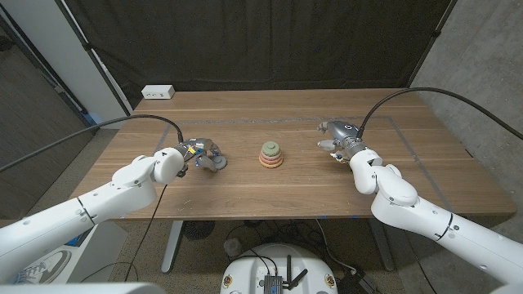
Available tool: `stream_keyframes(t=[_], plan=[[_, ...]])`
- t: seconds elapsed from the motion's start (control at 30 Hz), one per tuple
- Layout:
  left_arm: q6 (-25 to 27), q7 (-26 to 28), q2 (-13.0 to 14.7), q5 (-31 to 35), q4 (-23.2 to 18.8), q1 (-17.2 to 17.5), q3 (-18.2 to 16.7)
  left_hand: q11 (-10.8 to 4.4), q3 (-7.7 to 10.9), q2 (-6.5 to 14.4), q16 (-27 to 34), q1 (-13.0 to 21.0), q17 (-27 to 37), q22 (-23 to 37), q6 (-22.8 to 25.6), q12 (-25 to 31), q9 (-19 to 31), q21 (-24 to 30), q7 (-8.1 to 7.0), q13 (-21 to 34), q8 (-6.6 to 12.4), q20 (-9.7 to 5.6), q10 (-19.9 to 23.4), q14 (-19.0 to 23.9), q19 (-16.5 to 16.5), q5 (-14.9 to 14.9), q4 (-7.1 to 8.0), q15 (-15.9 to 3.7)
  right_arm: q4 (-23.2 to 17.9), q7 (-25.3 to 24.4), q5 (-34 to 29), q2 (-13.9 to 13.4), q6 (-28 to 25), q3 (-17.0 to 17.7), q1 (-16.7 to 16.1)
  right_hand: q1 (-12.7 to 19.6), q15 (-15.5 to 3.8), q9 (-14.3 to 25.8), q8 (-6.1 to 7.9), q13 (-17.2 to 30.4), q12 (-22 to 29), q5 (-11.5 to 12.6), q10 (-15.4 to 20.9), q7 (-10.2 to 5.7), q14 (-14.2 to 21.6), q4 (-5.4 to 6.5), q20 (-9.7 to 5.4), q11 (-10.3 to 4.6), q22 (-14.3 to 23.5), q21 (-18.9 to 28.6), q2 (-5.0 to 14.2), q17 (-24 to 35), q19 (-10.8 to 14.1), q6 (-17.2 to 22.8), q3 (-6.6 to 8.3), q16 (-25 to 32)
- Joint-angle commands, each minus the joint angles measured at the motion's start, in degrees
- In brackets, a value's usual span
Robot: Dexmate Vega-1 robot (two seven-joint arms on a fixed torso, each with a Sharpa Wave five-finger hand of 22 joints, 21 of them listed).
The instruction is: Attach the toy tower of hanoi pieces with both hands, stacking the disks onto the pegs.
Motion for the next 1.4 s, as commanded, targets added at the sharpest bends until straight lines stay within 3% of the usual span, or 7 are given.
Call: stream_keyframes(t=[0.03,0.5,0.73,0.93,1.4], plan=[[0.4,1.4,1.1,0.3,-1.6,0.3,-0.9,-3.64,0.53,0.6,0.5,0.0,0.4,0.1,0.7,0.3,0.1,0.3,-0.07,1.1,0.52,-6.71,4.1,0.6,0.6,0.3,-0.08,-1.68,-1.0,-0.3,-0.5,-0.3,-0.4,0.3,-0.5,-0.5,-0.92,0.1,0.5,0.1,-0.3,0.4,0.4,0.0,-0.1,0.06,-2.35,0.35,0.1,-0.2,0.04,0.3,0.0,0.3,-0.2,0.1],[1.4,0.5,1.6,0.5,-3.1,-0.5,-1.9,-3.6,0.86,0.7,0.0,0.2,1.9,0.1,1.0,-0.8,0.6,0.1,-0.33,2.9,0.41,-6.72,4.6,0.5,0.8,0.7,0.0,-1.7,-1.4,-0.1,-0.8,-0.2,-1.0,0.3,-0.7,-0.7,-0.92,0.1,0.39,0.1,-0.3,0.5,0.4,-0.04,-0.2,0.03,-2.36,0.33,0.1,-0.2,0.17,0.2,-0.1,0.1,-0.22,0.0],[0.8,-0.7,2.1,-3.2,-3.8,-0.2,-3.6,-3.69,0.95,0.7,0.0,0.3,2.4,0.0,1.2,-1.1,0.8,0.1,-0.41,3.5,0.44,-6.73,4.8,0.6,0.8,0.9,-0.03,-1.69,-1.6,0.2,-1.2,-0.2,-1.5,0.2,-0.6,-0.8,-0.93,0.1,0.4,0.1,-0.4,0.6,0.4,0.03,-0.3,0.0,-2.35,0.24,0.1,-0.2,0.23,0.1,0.0,0.2,-0.23,-0.1],[1.0,-2.4,3.7,-5.6,-5.6,-0.4,-4.9,-3.77,0.98,0.6,-0.4,0.4,2.2,0.1,1.5,-1.1,0.9,0.0,-0.52,3.7,0.51,-6.74,5.4,0.4,0.8,0.9,-0.08,-1.71,-1.7,0.0,-1.1,-0.3,-1.2,0.3,-0.8,-0.9,-0.93,0.1,0.38,0.1,-0.4,0.6,0.4,0.06,-0.5,-0.05,-2.35,0.27,0.1,-0.2,0.27,0.0,-0.1,0.2,-0.25,-0.3],[3.7,-7.0,6.1,-3.9,-9.1,-2.9,-4.3,-3.73,0.83,0.5,-1.1,0.3,1.9,0.1,1.4,-1.6,1.0,0.1,-0.44,4.5,0.27,-6.73,5.4,0.2,0.8,1.1,0.01,-1.73,-2.3,-0.4,-0.9,-0.5,-1.4,0.6,-1.6,-1.1,-0.93,0.1,0.41,0.1,-0.4,0.7,0.5,0.09,-0.3,-0.11,-2.35,0.3,0.1,-0.2,0.32,0.2,-0.1,0.4,-0.28,-0.1]])
